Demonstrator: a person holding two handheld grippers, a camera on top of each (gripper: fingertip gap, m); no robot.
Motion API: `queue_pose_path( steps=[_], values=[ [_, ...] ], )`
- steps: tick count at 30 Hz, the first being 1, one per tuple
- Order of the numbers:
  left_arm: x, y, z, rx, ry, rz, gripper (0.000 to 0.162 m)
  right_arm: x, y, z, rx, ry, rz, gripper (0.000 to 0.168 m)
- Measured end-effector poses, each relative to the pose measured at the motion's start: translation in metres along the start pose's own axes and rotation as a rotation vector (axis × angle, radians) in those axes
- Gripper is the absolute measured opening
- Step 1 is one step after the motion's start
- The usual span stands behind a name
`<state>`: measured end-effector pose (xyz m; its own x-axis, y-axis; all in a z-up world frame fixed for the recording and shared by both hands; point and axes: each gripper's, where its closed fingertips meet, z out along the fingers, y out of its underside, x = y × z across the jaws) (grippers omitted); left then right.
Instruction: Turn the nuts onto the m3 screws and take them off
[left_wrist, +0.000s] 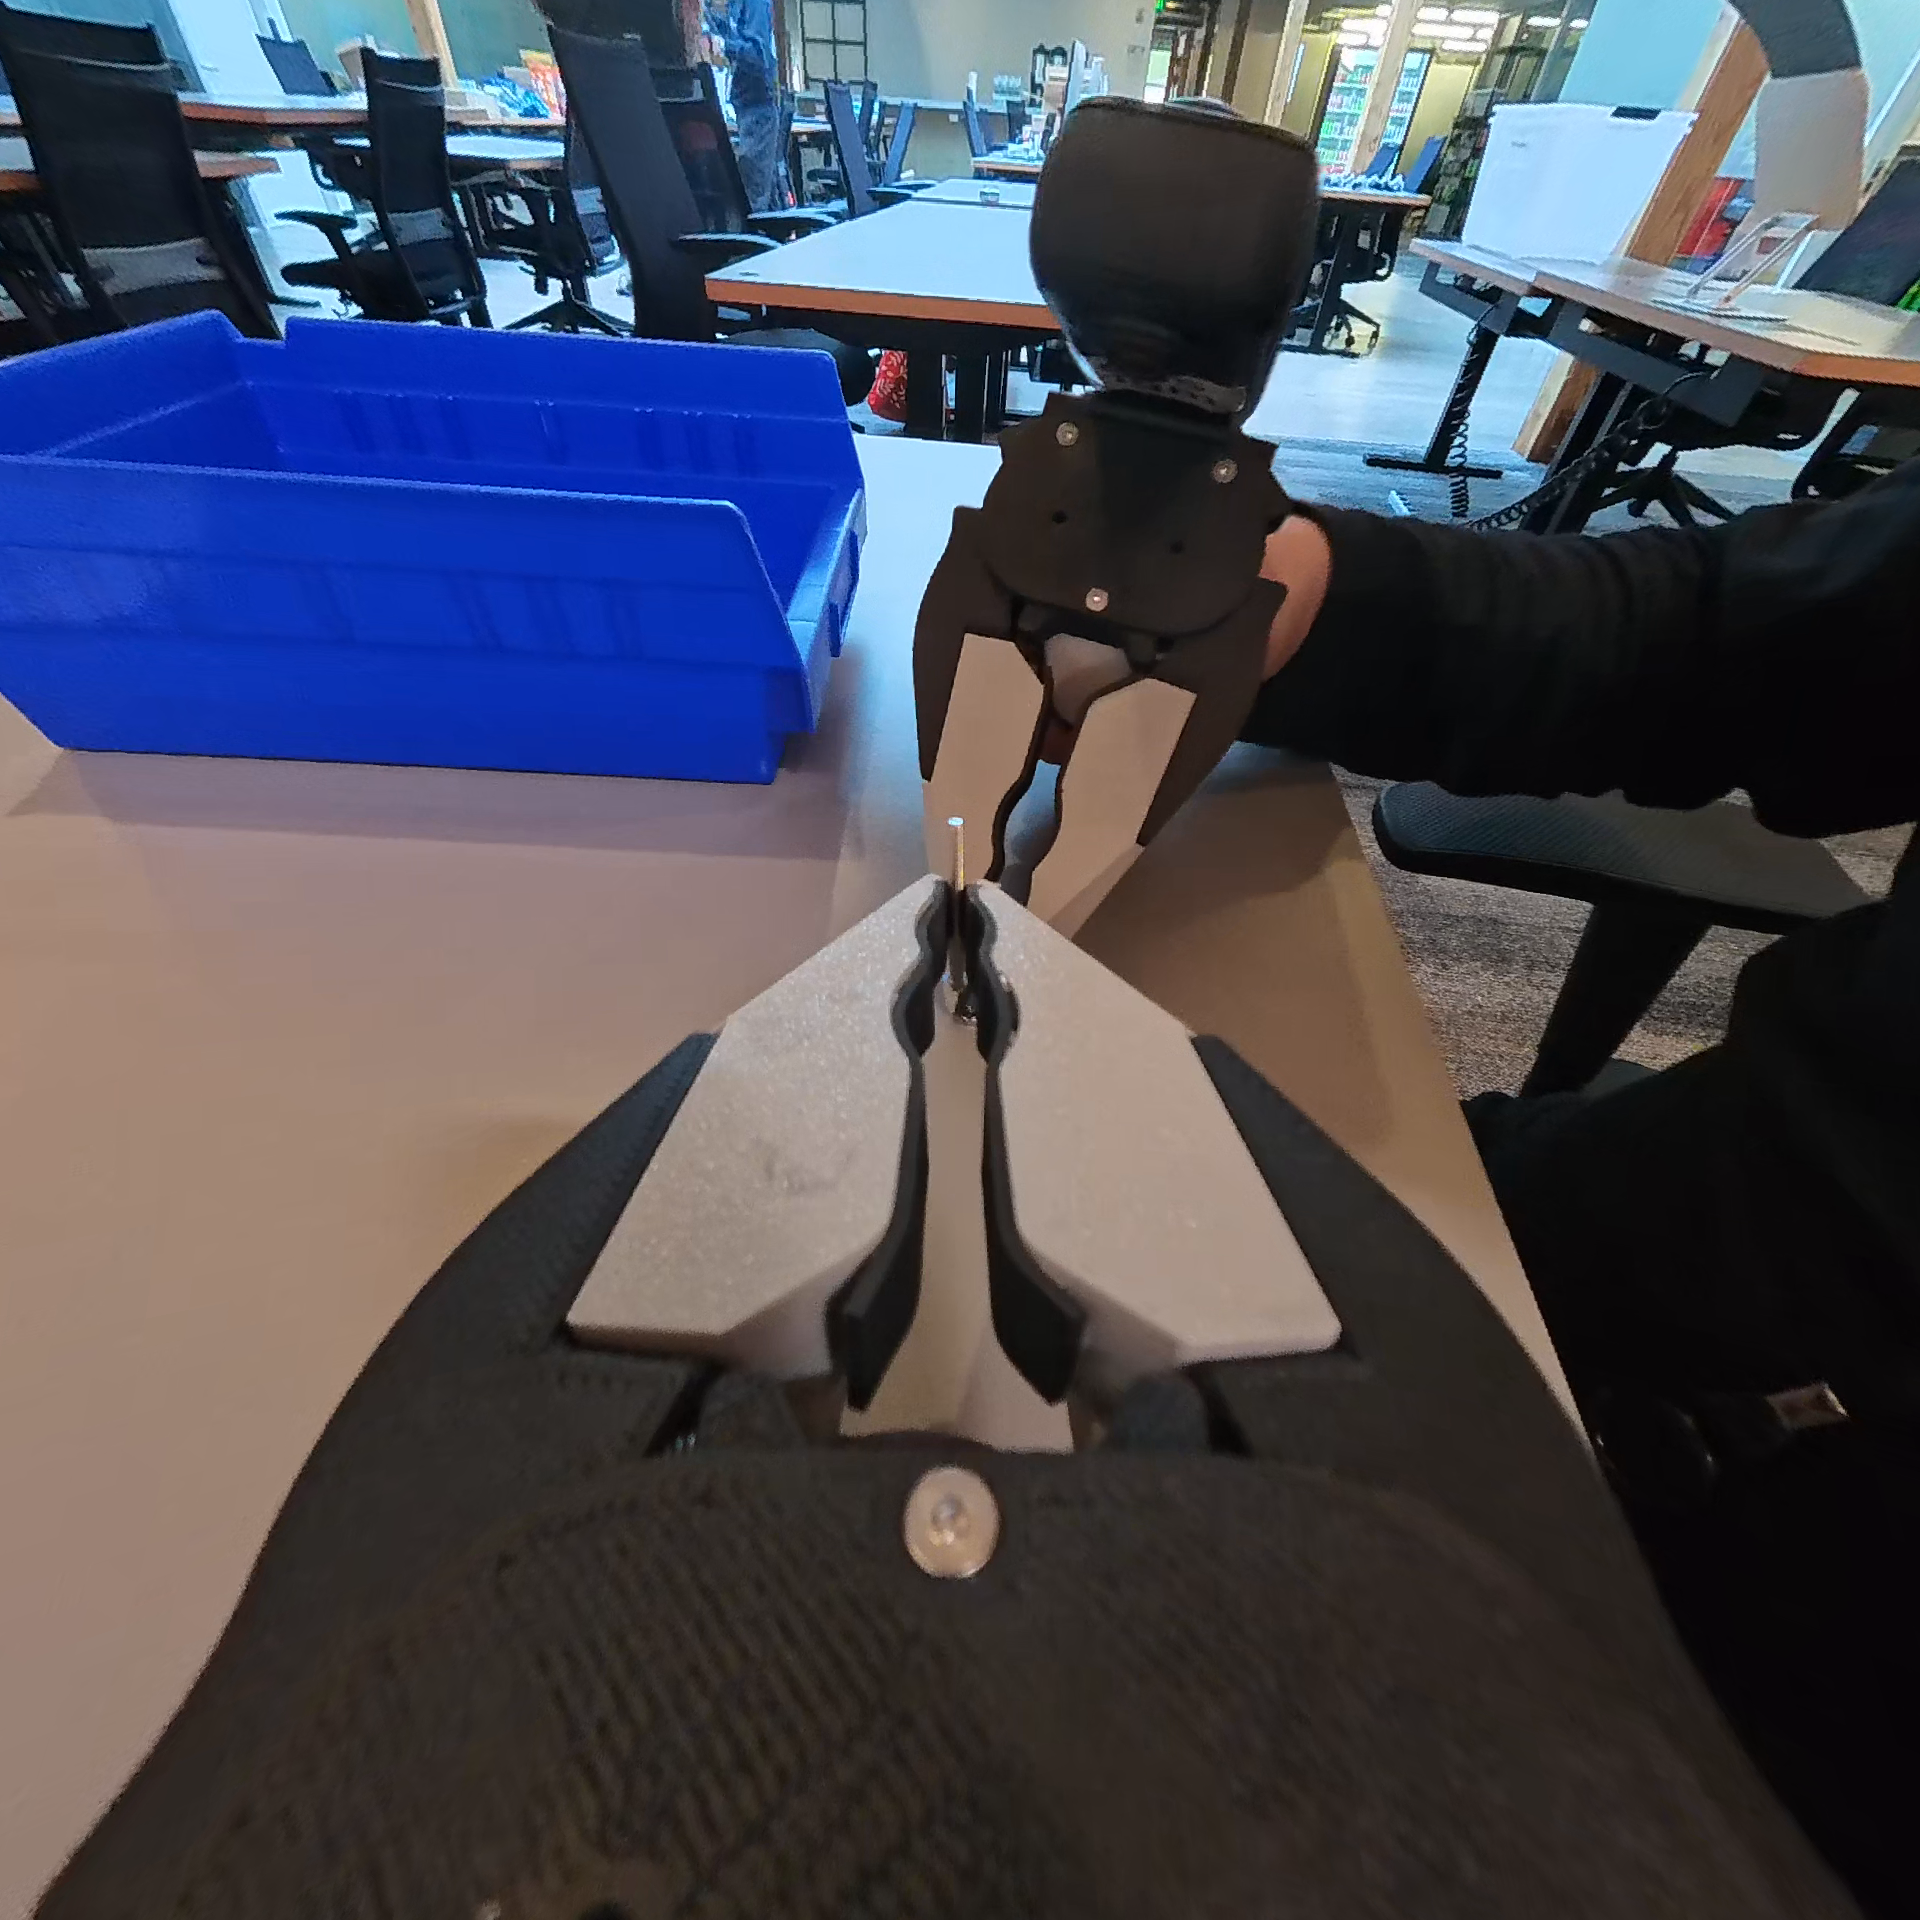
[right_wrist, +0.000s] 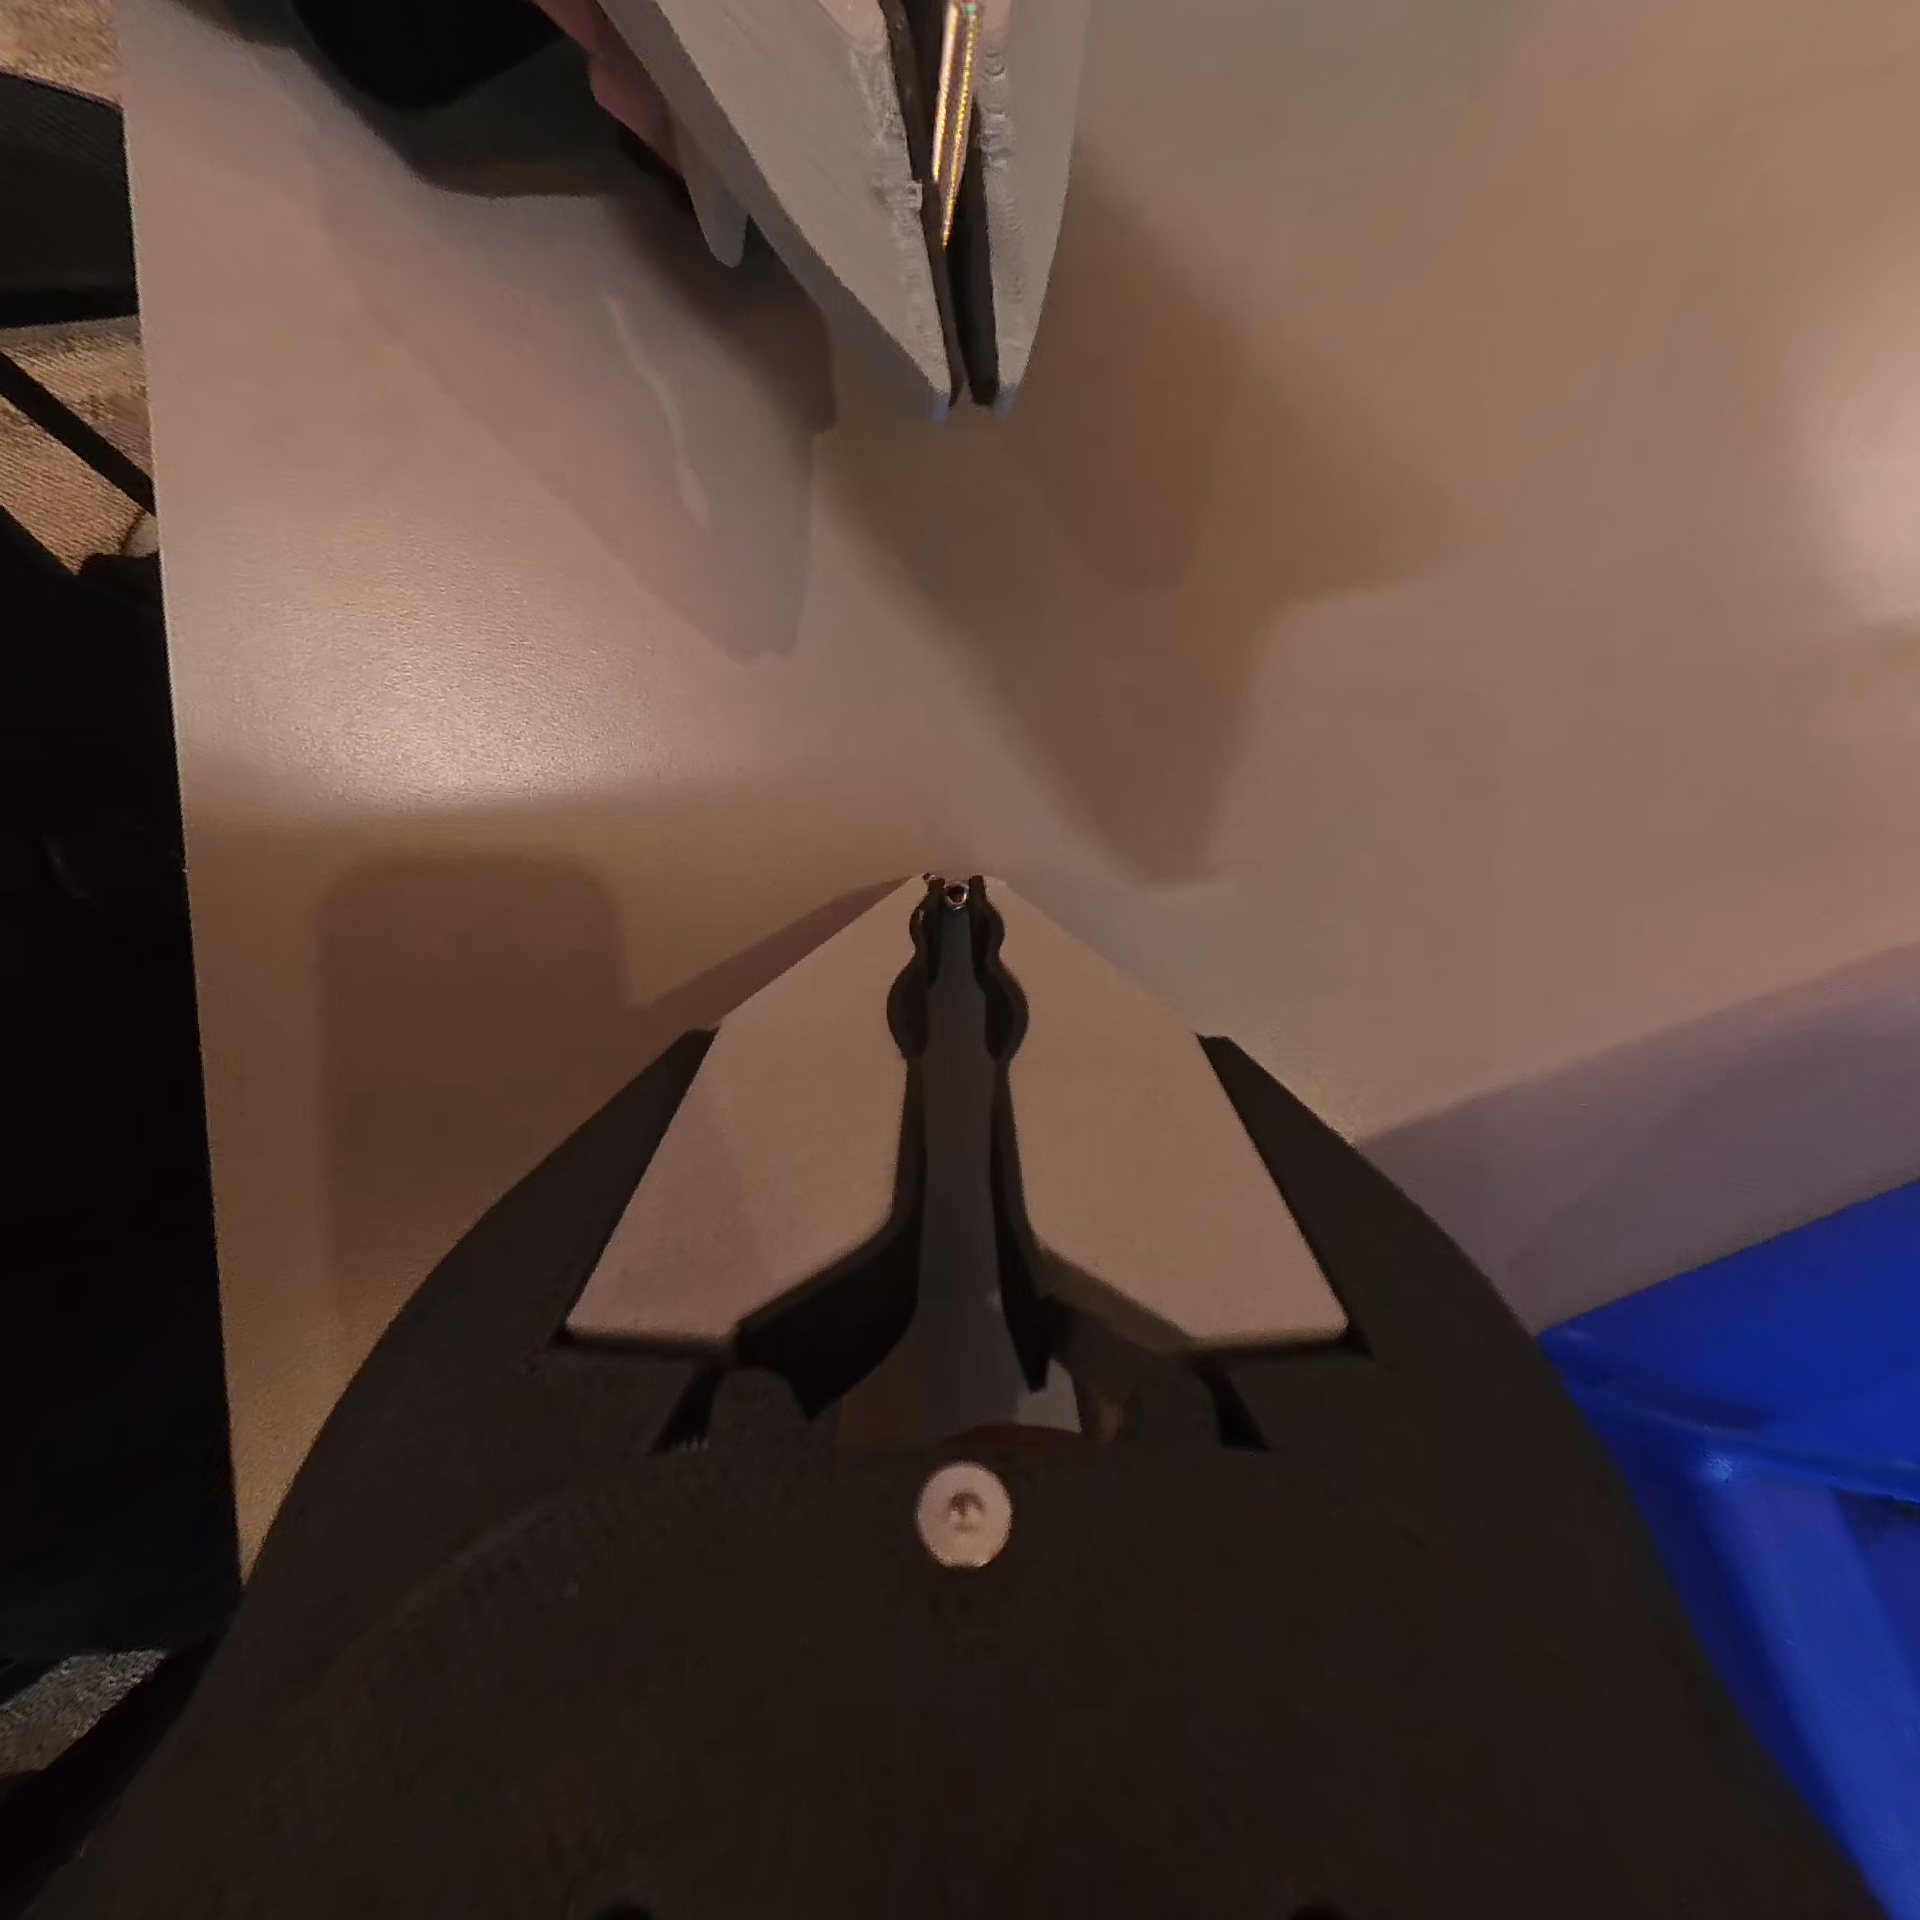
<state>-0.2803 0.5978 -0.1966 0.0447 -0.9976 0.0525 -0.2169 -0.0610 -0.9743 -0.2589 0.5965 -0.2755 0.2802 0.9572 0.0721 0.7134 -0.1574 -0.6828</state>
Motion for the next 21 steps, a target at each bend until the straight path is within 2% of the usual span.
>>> queue_pose_path(
  steps=[21],
  values=[
    [-0.0004, 0.0004, 0.0002, -0.003, 0.0, -0.002, 0.0, 0.0025, 0.0025, -0.0025, 0.023, 0.006, 0.026, 0.001]
  ],
)
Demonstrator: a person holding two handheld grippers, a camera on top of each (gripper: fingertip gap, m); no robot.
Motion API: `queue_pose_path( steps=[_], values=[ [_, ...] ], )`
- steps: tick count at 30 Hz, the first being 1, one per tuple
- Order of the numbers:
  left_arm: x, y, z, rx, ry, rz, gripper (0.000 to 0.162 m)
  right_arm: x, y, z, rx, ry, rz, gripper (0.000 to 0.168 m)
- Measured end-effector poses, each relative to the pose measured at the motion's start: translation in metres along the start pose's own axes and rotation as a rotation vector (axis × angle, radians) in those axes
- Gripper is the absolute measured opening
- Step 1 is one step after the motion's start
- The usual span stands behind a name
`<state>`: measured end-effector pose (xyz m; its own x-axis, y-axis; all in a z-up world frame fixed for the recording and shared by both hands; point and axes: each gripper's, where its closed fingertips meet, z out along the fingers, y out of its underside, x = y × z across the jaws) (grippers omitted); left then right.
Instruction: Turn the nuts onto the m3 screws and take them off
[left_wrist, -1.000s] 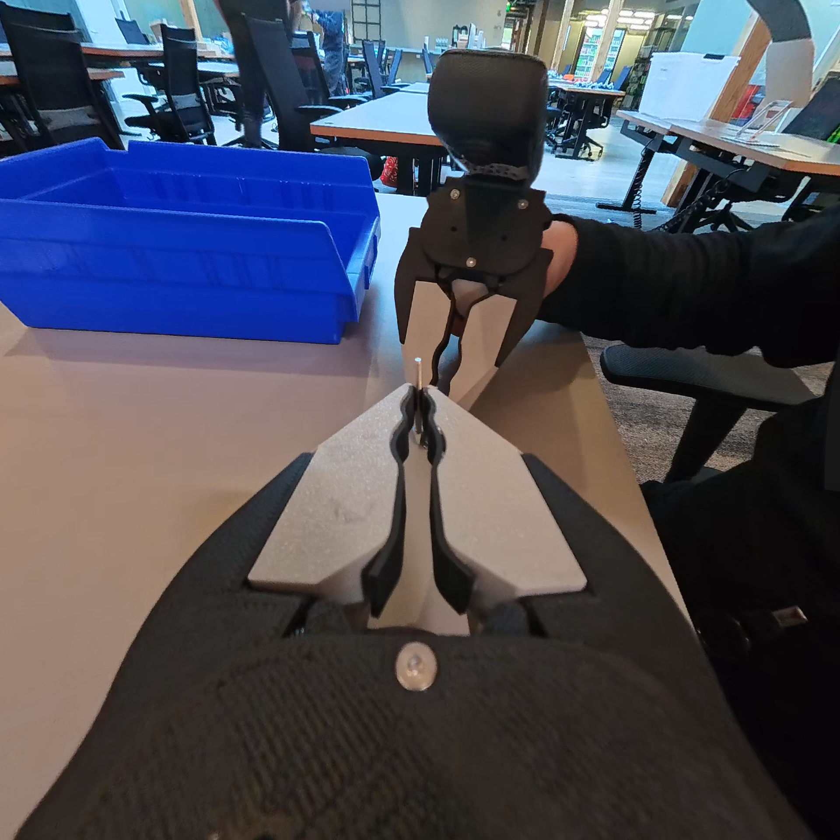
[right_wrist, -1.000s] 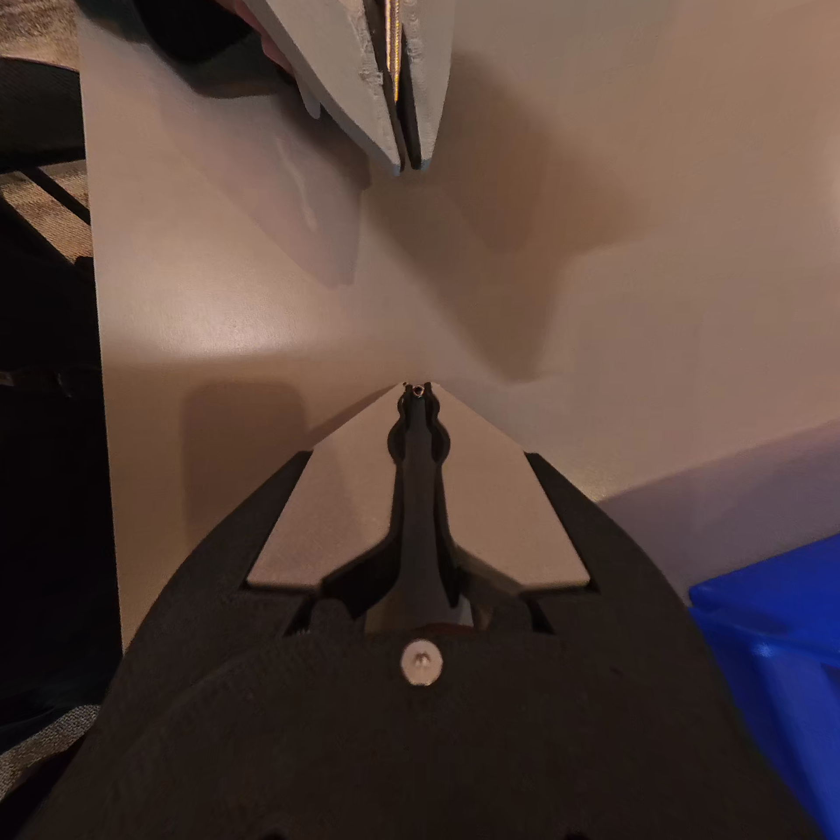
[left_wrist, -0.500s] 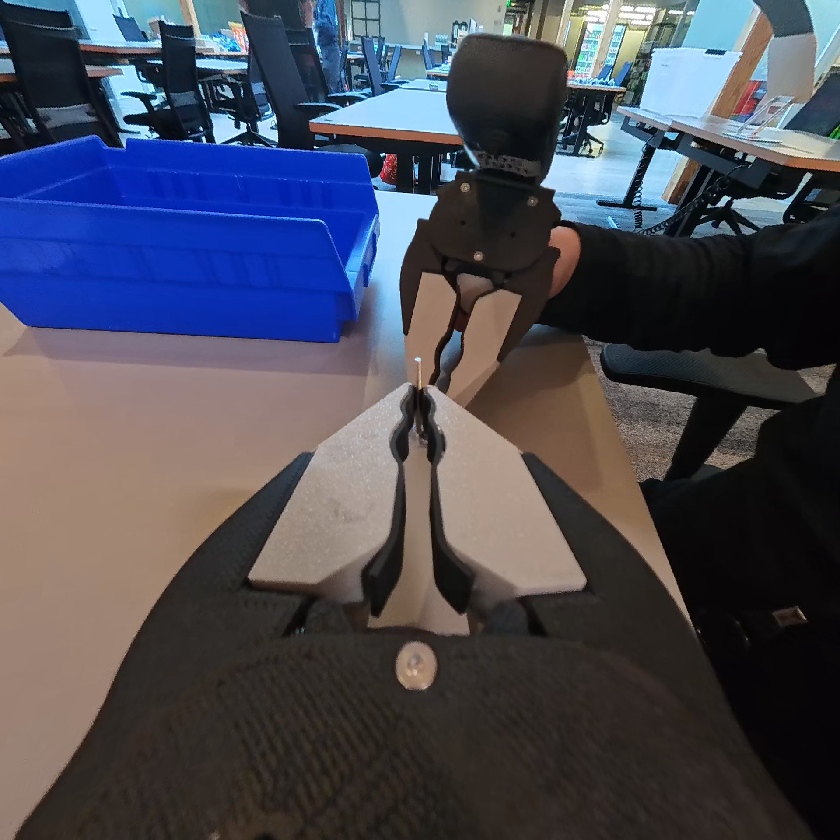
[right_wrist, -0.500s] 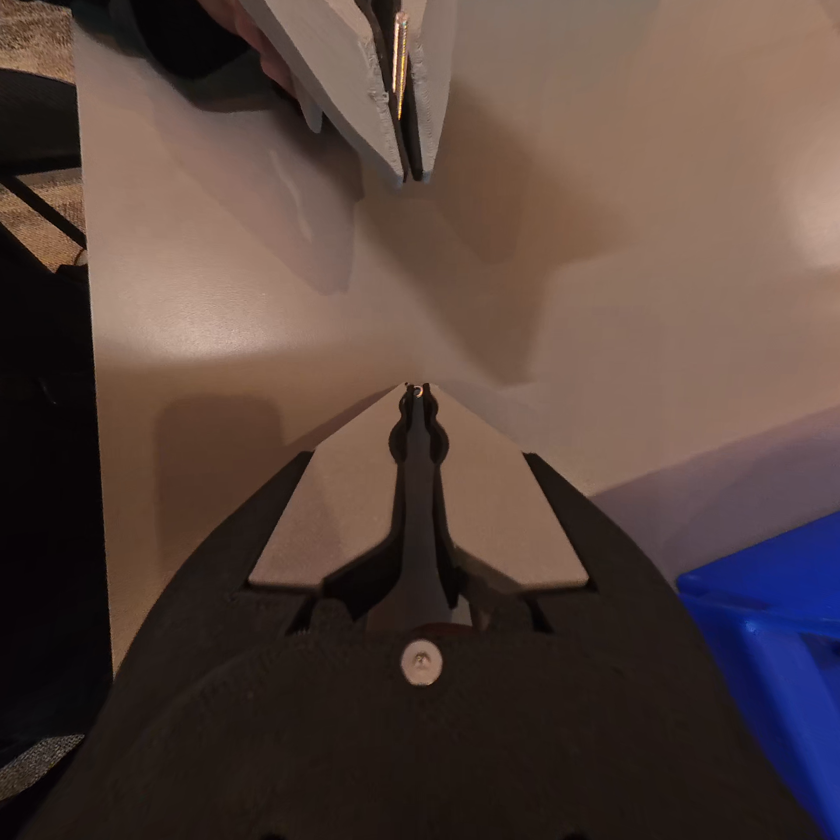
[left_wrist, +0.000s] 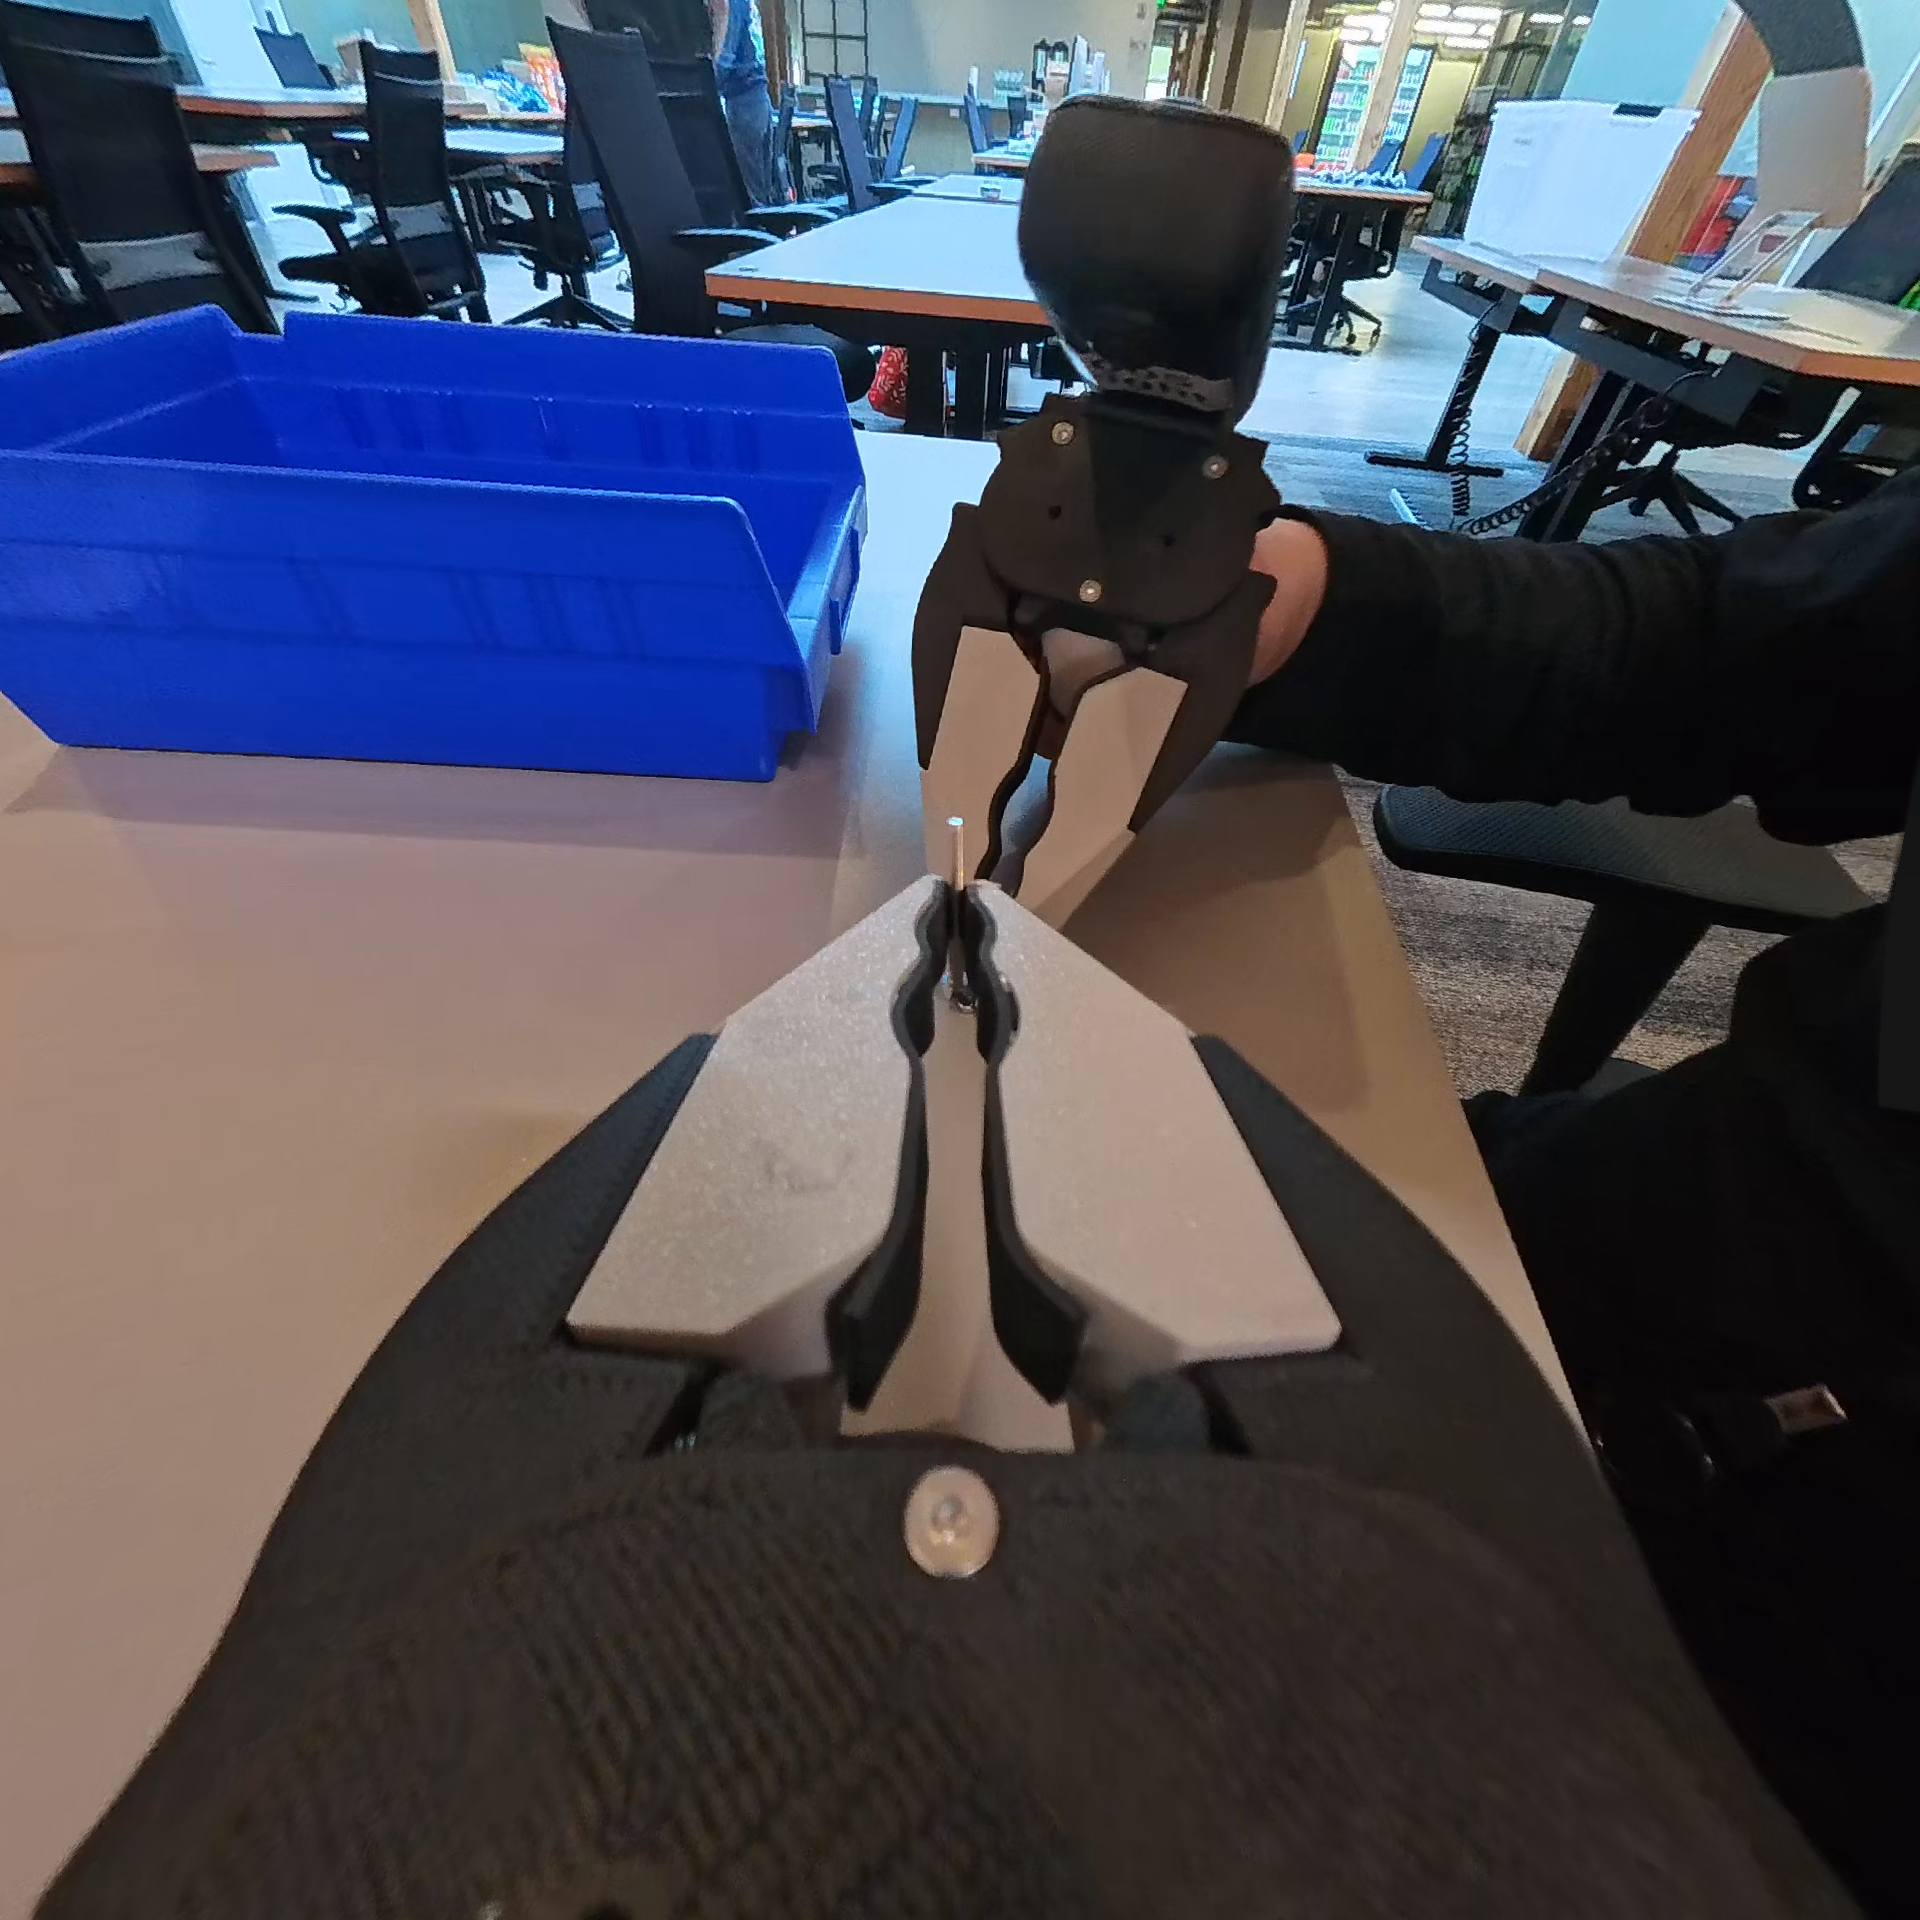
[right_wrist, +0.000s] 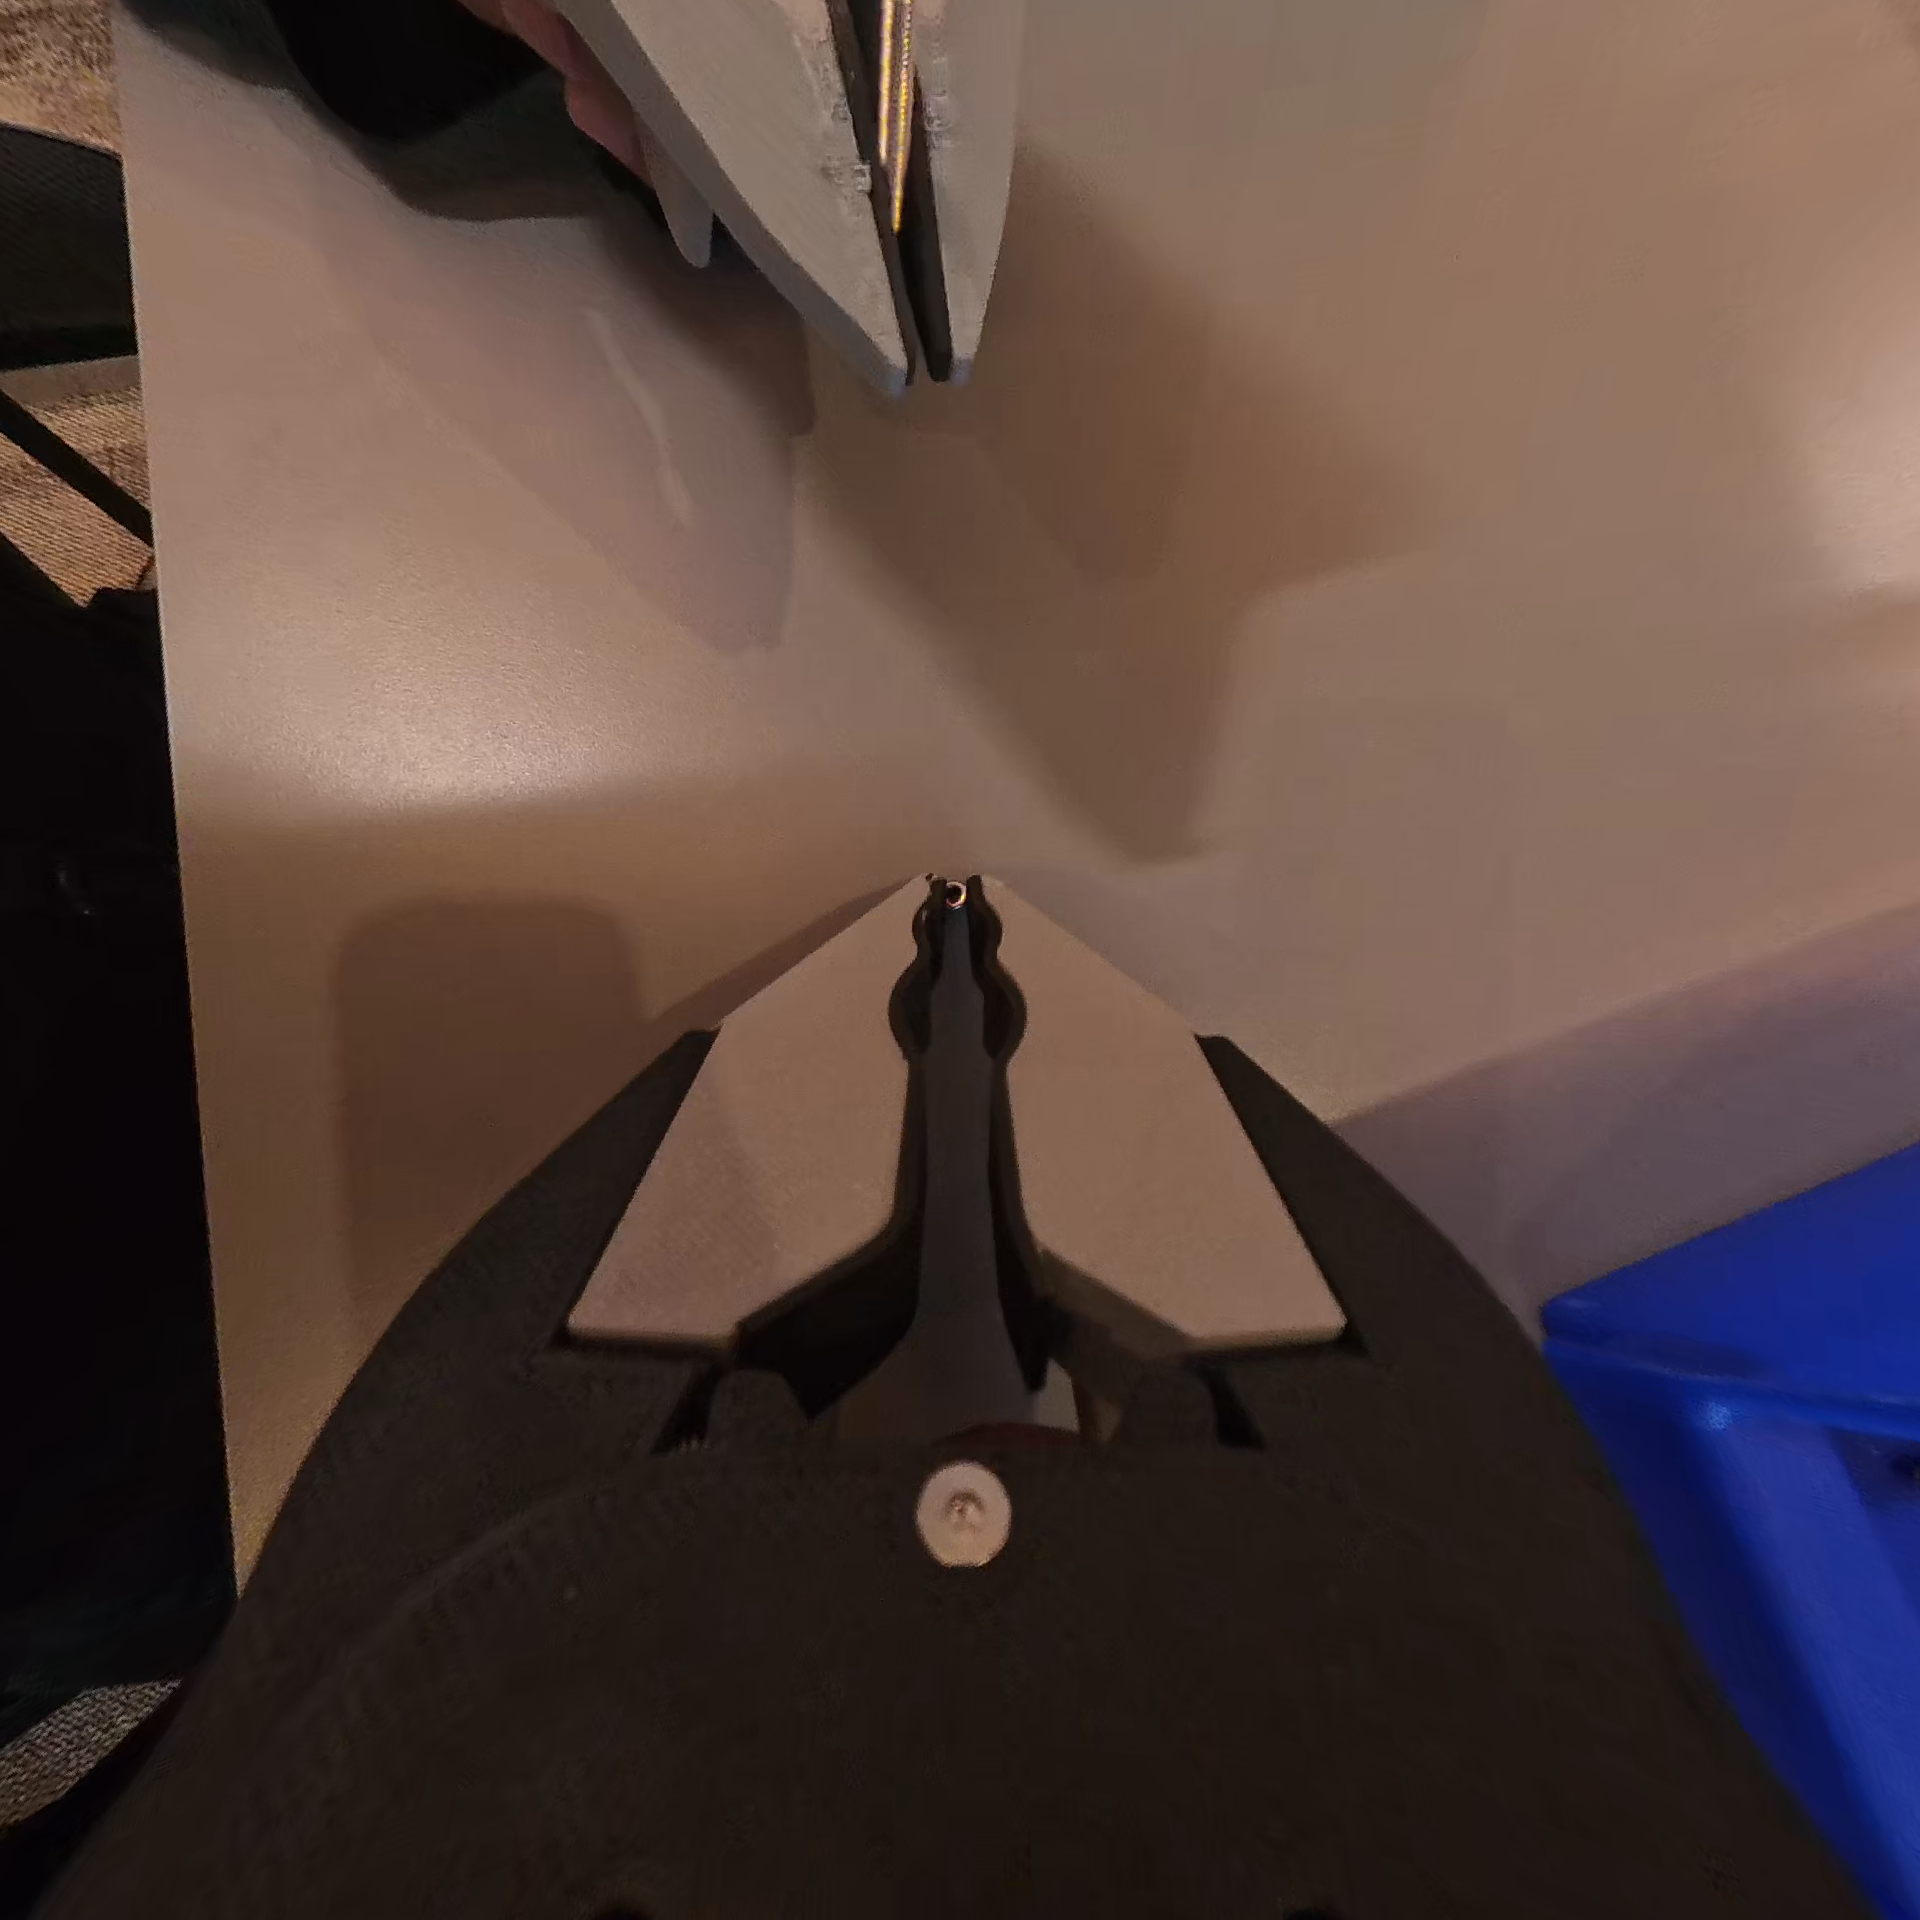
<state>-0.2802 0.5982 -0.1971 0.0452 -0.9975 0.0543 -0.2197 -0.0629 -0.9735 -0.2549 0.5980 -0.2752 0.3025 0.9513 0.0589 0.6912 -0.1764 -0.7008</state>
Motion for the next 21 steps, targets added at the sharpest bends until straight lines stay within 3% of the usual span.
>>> queue_pose_path(
  steps=[10, 21],
  values=[
    [0.001, 0.001, 0.001, -0.008, 0.006, 0.004, 0.0, 0.0, -0.016, -0.013, 0.089, -0.034, 0.038, 0.001],
    [0.009, 0.009, 0.007, -0.066, 0.004, 0.083, 0.0, -0.002, -0.066, -0.045, 0.242, -0.13, 0.041, 0.001]
  ],
)
